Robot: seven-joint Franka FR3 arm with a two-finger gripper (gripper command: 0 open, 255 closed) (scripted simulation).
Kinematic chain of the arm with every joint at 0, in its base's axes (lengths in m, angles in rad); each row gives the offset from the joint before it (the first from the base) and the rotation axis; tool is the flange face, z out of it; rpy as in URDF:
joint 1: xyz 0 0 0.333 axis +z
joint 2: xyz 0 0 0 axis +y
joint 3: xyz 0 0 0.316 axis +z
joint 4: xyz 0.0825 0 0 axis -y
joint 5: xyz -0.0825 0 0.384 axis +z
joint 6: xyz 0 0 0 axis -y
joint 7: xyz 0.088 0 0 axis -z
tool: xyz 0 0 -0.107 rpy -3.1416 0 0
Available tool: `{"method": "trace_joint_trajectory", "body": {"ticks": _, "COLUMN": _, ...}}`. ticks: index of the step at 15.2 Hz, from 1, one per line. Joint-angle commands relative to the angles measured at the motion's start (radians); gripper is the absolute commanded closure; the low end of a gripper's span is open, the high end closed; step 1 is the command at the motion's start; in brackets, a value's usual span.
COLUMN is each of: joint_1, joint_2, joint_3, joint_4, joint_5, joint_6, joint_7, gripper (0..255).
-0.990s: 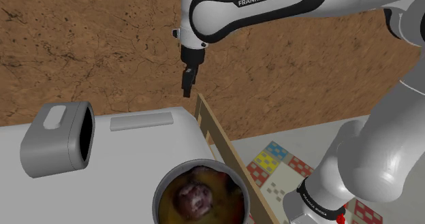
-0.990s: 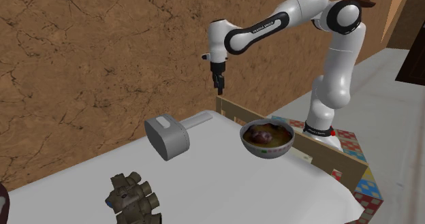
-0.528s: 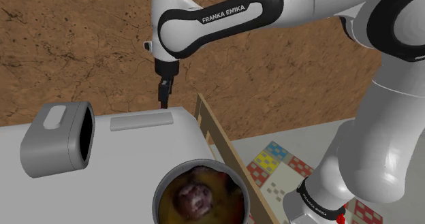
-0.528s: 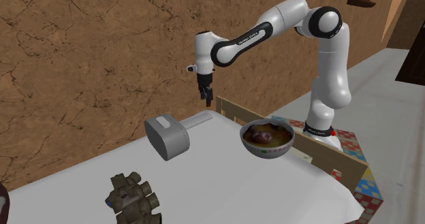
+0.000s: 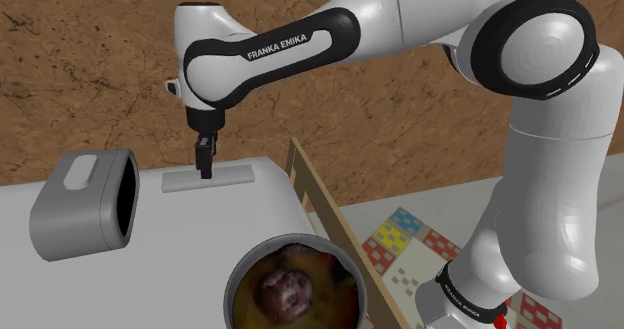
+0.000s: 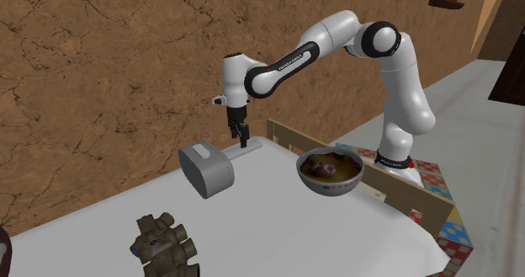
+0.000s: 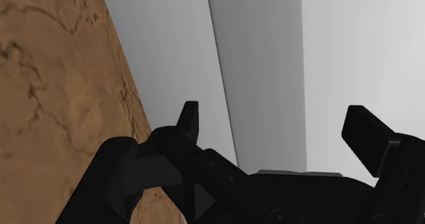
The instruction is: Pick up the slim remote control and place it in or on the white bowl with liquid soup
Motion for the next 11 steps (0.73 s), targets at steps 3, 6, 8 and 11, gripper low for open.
{"method": "trace_joint_trajectory", "body": {"ticks": 3, "joint_1": 0.004, "joint_2": 0.026, "joint_3": 0.0, "joint_4": -0.016, "joint_5": -0.006, "joint_6": 0.042, "joint_7": 0.0, "gripper": 0}}
{"method": "trace_joint_trajectory", "body": {"ticks": 6, "joint_1": 0.006, "joint_2": 0.047, "joint_3": -0.003, "joint_4": -0.034, "joint_5": -0.011, "joint_6": 0.082, "joint_7": 0.004, "gripper": 0}}
{"method": "trace_joint_trajectory", "body": {"ticks": 8, "joint_1": 0.006, "joint_2": 0.047, "joint_3": -0.003, "joint_4": -0.034, "joint_5": -0.011, "joint_6": 0.082, "joint_7": 0.004, "gripper": 0}}
{"method": "trace_joint_trajectory", "body": {"ticks": 11, "joint_1": 0.006, "joint_2": 0.047, "joint_3": -0.003, "joint_4": -0.034, "joint_5": -0.011, "joint_6": 0.082, "joint_7": 0.004, "gripper": 0}}
